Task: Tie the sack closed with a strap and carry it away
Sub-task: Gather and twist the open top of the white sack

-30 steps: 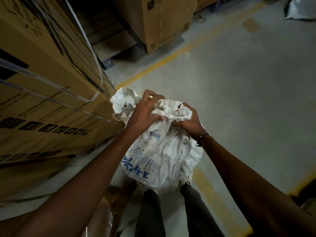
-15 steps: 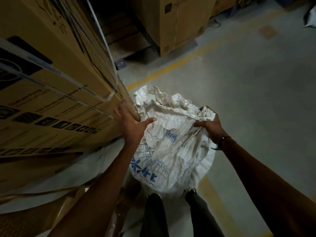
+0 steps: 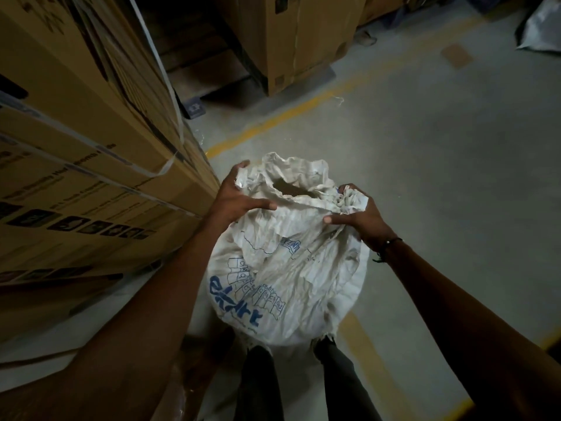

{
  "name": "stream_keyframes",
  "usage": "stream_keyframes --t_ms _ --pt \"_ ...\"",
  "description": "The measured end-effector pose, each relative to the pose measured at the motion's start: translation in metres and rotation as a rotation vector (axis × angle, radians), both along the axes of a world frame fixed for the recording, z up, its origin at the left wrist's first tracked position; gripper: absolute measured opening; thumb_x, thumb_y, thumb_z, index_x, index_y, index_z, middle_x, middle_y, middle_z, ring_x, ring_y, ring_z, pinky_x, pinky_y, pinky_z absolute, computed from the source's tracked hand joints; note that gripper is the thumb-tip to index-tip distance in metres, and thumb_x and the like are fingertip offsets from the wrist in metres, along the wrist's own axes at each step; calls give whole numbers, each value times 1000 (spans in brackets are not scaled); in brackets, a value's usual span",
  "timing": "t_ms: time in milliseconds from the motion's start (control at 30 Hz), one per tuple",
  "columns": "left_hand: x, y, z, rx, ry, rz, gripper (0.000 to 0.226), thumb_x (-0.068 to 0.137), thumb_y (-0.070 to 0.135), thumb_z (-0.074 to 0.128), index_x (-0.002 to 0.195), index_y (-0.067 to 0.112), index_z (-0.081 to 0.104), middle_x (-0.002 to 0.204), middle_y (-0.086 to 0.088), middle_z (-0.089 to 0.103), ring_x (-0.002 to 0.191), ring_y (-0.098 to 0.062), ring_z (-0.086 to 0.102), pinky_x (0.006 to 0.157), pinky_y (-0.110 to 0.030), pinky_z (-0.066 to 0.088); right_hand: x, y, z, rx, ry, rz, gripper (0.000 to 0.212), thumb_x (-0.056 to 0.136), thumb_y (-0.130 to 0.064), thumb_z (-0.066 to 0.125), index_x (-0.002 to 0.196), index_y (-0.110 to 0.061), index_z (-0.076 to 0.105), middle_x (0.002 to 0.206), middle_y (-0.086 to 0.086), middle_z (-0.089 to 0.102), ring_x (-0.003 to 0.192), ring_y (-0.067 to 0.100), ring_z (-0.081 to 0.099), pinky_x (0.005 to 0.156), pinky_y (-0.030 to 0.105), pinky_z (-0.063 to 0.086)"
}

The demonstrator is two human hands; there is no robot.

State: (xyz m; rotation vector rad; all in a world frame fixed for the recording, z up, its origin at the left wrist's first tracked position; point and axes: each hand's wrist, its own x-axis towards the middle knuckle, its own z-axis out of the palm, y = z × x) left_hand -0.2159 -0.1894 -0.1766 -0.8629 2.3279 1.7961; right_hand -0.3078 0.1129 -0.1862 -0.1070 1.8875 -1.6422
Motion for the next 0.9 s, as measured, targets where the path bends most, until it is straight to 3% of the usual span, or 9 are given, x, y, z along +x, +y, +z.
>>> stream_keyframes --t_ms 100,200,267,367,467,533,633,767,900 --pt "-2 6 -4 7 6 -70 72 43 20 107 107 18 74 107 -2 79 103 -18 73 97 -46 60 -2 -10 -3 11 41 0 70 51 -4 103 111 -14 70 109 3 77 102 16 72 98 39 59" --pt "-2 11 -9 32 33 -143 61 44 24 107 84 7 64 82 -3 67 78 -17 63 77 -40 55 -8 -20 -10 15 97 19 77 52 -2 99 120 -10 65 120 7 72 111 23 70 105 54 57" --pt "-2 13 -12 59 13 -129 70 38 32 107 95 17 68 101 0 71 94 -18 68 90 -45 58 -11 -24 -14 17 150 34 85 52 -10 101 127 -12 61 132 8 66 122 24 66 112 58 53" --pt "-6 16 -10 50 31 -245 95 36 36 107 121 27 64 127 1 69 123 -19 65 109 -49 53 -13 -30 -15 9 151 78 98 66 -3 98 149 -22 49 150 3 59 137 17 62 115 45 53" --pt "-11 24 0 28 6 -402 93 43 23 106 117 30 51 115 9 65 108 -11 63 94 -36 55 -13 -41 -16 23 130 116 92 78 -6 92 157 -23 46 150 -4 63 138 18 62 117 42 50" --pt "-15 30 2 -23 -6 -440 100 40 26 107 115 33 40 112 7 63 103 -16 64 84 -36 56 -11 -50 -17 22 87 79 67 82 -11 85 144 -13 61 134 2 74 125 20 70 113 45 53" --pt "-18 37 -2 -109 33 -377 112 36 36 108 121 31 35 114 8 61 102 -13 65 84 -34 58 -9 -62 -15 19 54 64 34 80 -14 82 113 -14 75 110 2 80 104 20 74 105 50 57" --pt "-20 36 -13 -121 127 -275 122 37 37 108 131 27 31 125 4 57 107 -12 63 92 -35 57 -12 -66 -17 -17 -45 23 70 62 -24 85 128 -4 68 125 21 74 114 34 71 109 59 54" --pt "-22 37 -14 -46 138 -293 135 39 33 109 149 44 30 138 2 62 124 -14 63 103 -33 54 -11 -64 -16 -80 -105 130 48 75 -3 72 122 4 67 116 18 72 108 34 68 100 46 52"
